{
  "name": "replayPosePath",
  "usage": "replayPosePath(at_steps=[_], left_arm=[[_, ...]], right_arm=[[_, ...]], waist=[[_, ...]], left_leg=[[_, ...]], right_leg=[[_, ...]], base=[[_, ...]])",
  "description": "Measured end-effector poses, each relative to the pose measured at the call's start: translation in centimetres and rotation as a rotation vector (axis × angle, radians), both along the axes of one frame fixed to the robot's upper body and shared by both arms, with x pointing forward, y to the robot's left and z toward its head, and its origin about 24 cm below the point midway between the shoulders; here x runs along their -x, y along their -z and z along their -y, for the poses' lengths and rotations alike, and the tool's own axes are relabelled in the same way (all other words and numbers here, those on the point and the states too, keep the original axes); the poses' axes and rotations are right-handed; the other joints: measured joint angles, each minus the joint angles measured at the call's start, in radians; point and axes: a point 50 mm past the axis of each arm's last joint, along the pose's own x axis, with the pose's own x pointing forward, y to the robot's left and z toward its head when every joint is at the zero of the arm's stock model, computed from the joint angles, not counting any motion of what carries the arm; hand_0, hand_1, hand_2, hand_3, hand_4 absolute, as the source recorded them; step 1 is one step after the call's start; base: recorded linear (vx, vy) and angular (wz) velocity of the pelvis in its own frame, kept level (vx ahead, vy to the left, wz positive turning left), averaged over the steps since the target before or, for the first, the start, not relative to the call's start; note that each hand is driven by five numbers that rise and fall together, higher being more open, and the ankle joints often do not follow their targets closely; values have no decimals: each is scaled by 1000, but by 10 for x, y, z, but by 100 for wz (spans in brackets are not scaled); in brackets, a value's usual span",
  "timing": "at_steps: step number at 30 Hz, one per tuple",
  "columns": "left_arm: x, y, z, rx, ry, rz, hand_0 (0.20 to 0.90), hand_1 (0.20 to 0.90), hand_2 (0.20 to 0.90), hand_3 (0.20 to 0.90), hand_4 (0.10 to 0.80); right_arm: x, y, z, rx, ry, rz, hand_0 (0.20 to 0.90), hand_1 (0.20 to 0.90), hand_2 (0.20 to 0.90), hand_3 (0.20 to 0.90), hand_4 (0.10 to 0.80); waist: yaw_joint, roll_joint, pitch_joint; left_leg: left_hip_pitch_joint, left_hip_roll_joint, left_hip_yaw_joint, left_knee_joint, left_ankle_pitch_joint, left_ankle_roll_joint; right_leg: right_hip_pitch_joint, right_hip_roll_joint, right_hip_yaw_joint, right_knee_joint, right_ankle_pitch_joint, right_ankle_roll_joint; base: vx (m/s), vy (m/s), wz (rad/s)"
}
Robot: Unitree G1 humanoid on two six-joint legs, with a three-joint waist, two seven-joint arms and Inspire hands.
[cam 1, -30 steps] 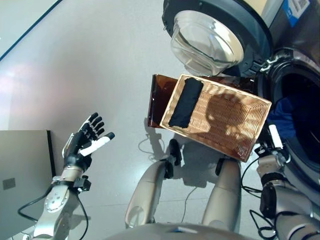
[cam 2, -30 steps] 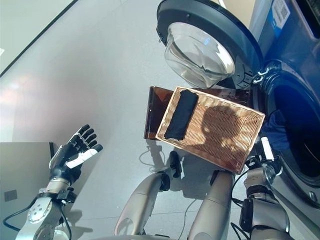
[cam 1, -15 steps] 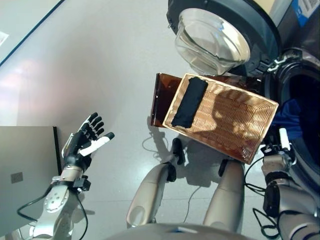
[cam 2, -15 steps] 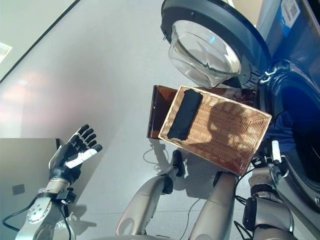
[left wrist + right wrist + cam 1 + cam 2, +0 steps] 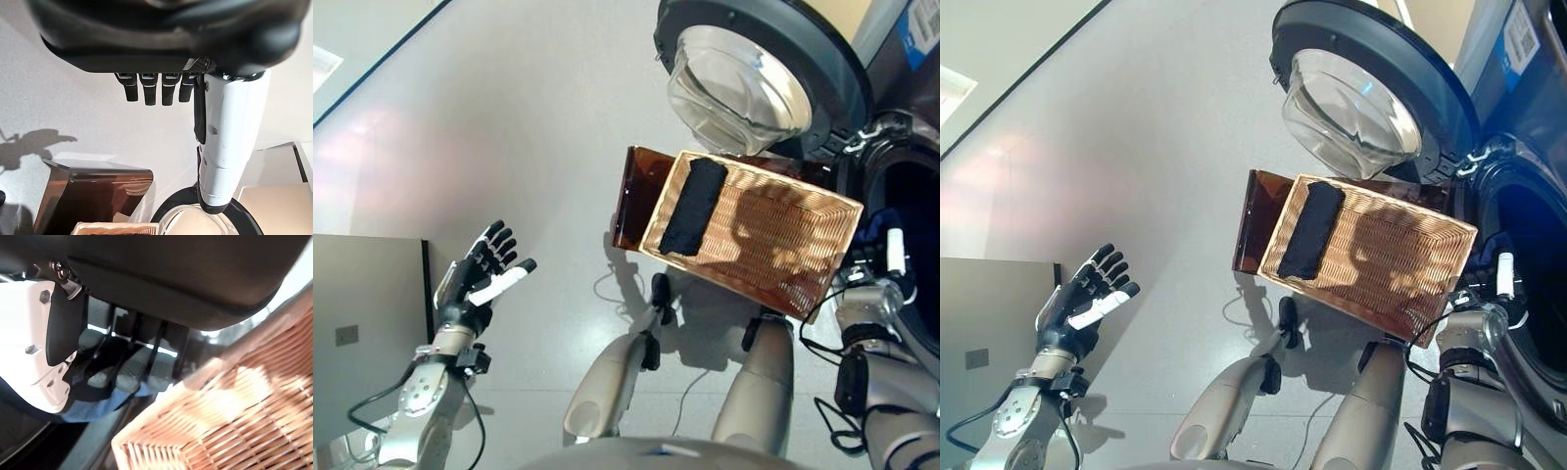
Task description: Pick up the clothes and place them into the washing machine
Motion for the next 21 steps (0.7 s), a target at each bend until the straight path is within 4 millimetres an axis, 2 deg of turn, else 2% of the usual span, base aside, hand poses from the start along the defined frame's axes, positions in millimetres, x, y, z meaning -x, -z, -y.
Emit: replayPosePath(at_steps=[10, 16, 21], left_arm=[[1, 1, -3, -5, -50, -3, 900, 900, 900, 900, 800], [1, 1, -4, -8, -59, -1, 900, 900, 900, 900, 800], [0, -1, -5, -16, -63, 0, 900, 900, 900, 900, 800]], right_arm=[[10, -21, 16, -112, 346, 126, 200, 200, 200, 200, 300], [12, -27, 20, -152, 419, 135, 200, 200, 200, 200, 300], [26, -40, 39, -169, 515, 151, 200, 200, 200, 200, 300]], waist=[[-3, 0, -1], [-2, 1, -2], [-3, 2, -3]], left_leg=[[33, 0, -4, -23, 6, 3], [45, 0, -3, -39, 10, 5], [53, -1, -4, -44, 17, 8]], right_leg=[[31, -1, -6, -10, -5, 5], [36, 0, -7, -11, -6, 5], [48, -1, -11, -18, -5, 8]], base=[[2, 7, 0], [18, 2, -1], [6, 4, 2]])
